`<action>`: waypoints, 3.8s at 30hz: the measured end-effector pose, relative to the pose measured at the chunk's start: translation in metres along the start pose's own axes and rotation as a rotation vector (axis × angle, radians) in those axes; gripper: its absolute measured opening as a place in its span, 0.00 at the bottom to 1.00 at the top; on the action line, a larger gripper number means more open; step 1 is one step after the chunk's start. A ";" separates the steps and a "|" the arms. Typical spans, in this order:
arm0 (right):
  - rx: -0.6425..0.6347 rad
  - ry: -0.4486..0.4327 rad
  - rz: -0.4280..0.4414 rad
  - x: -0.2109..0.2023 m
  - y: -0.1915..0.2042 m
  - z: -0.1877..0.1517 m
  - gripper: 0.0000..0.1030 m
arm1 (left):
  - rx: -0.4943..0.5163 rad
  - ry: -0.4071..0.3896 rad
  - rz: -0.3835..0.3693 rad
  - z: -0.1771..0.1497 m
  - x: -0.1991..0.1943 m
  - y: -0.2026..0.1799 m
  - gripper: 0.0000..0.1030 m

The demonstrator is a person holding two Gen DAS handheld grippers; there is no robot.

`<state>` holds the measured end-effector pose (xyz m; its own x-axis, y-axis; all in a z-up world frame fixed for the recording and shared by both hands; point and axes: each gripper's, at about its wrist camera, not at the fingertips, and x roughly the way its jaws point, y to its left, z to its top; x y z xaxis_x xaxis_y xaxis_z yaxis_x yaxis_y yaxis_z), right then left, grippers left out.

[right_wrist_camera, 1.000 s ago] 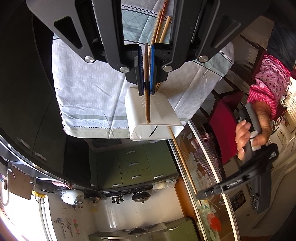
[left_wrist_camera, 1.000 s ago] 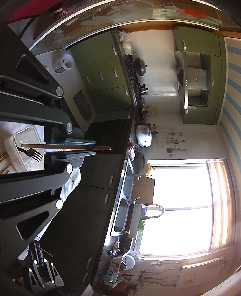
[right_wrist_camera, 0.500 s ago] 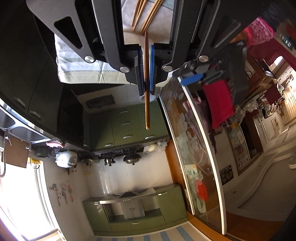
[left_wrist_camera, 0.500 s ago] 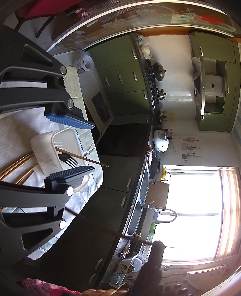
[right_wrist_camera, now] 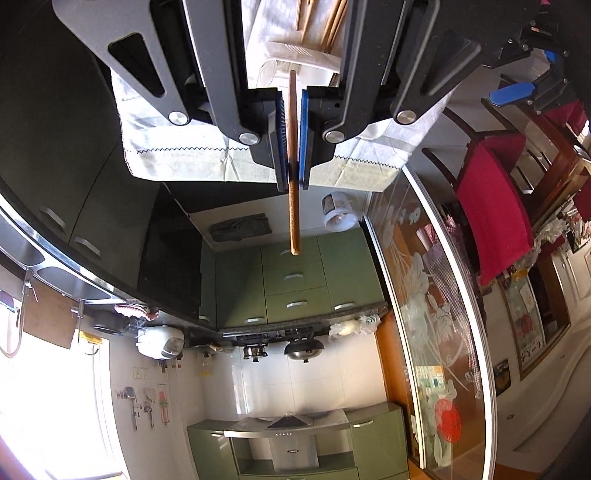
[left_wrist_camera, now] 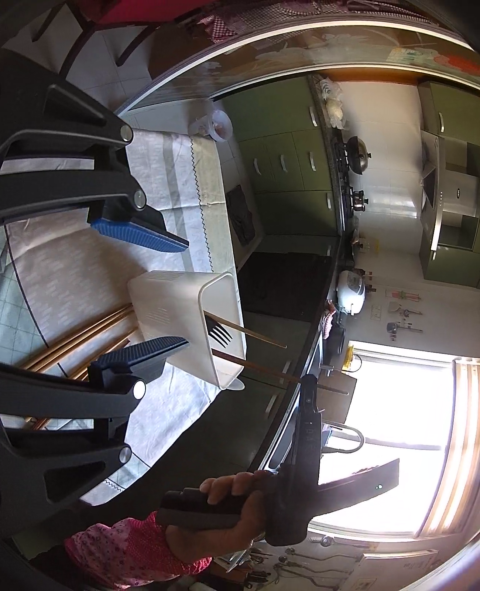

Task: Organize utensils
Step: 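Lower the held chopstick into the white basket and open the right tool, then grasp a wooden chopstick beside the basket with the left tool and lift it upright, then grasp another wooden chopstick with the right tool while the left tool holds its chopstick upright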

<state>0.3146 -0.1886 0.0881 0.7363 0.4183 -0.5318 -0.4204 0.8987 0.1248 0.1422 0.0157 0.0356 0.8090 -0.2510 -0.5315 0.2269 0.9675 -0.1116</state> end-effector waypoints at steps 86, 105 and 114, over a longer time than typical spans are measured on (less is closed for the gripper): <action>-0.041 0.576 0.011 0.083 0.011 -0.214 0.17 | -0.099 0.037 0.248 -0.067 0.017 -0.024 0.06; -0.069 0.592 -0.057 0.097 0.031 -0.224 0.07 | -0.088 0.042 0.219 -0.077 0.015 -0.018 0.06; 0.029 0.388 0.041 0.035 0.012 -0.202 0.06 | -0.090 0.028 0.219 -0.073 0.012 -0.019 0.06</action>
<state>0.2280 -0.1896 -0.0978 0.4619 0.3777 -0.8025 -0.4257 0.8882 0.1730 0.1077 -0.0035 -0.0295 0.8180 -0.0353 -0.5741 -0.0023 0.9979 -0.0646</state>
